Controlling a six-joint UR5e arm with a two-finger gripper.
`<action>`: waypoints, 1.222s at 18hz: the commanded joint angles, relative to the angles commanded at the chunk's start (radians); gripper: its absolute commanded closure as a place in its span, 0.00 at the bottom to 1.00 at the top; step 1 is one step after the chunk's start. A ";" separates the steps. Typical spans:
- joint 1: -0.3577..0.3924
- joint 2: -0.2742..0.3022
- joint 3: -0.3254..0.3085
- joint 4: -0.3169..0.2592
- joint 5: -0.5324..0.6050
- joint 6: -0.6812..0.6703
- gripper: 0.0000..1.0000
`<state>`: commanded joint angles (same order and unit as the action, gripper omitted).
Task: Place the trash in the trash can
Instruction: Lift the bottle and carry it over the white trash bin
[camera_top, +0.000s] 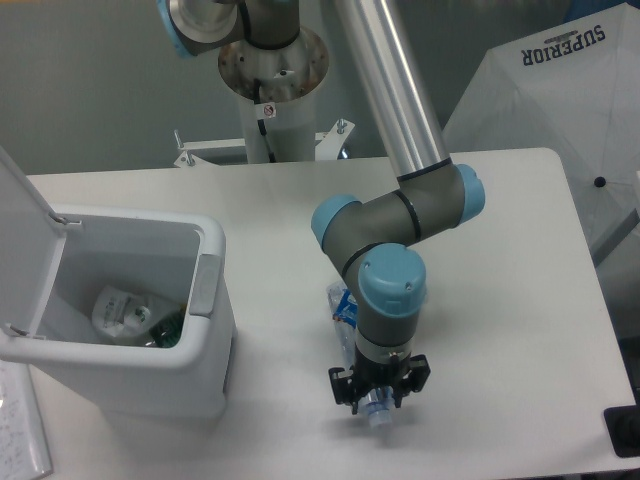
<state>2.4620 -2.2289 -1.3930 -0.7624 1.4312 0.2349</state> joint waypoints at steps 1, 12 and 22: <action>0.000 0.000 0.021 0.000 -0.002 -0.029 0.36; 0.009 0.029 0.284 0.003 -0.008 -0.075 0.36; -0.020 0.185 0.341 0.092 -0.028 -0.081 0.36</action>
<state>2.4423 -2.0435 -1.0522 -0.6703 1.4036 0.1534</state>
